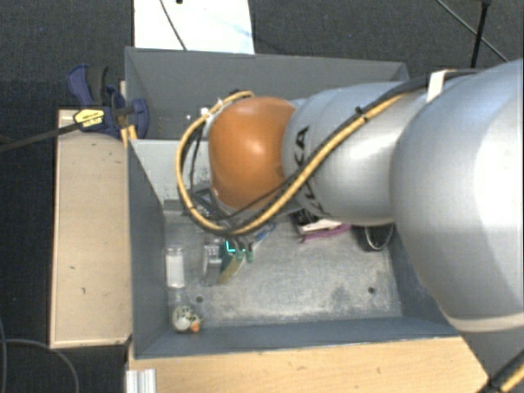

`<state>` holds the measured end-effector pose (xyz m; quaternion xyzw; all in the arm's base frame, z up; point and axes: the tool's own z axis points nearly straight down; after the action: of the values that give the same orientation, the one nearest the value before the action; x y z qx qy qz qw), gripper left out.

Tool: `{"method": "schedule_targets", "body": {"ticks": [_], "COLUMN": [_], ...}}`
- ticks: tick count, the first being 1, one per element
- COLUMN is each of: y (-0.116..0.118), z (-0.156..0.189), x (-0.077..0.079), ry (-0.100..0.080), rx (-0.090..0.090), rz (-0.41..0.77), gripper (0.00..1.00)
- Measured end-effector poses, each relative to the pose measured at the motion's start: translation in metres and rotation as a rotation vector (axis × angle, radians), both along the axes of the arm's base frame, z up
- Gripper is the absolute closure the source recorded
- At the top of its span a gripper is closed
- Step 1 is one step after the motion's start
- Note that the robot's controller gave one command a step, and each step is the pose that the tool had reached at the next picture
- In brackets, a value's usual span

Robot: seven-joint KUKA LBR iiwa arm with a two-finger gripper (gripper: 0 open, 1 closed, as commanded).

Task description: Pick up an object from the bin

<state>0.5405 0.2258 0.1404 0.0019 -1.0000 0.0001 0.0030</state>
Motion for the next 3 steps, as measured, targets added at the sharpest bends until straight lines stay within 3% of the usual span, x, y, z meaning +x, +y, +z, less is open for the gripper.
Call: {"method": "schedule_targets", "body": {"ticks": [1,2,3], "y": [-0.071,-0.058,-0.067], "z": [-0.071,-0.039,-0.040], "x": [0.017,0.020,0.033], "ry": [-0.005,-0.013,-0.013], "rx": [-0.001,0.003,0.003], "rz": [0.272,0.482,0.604], "gripper": [0.00,0.00,0.00]}}
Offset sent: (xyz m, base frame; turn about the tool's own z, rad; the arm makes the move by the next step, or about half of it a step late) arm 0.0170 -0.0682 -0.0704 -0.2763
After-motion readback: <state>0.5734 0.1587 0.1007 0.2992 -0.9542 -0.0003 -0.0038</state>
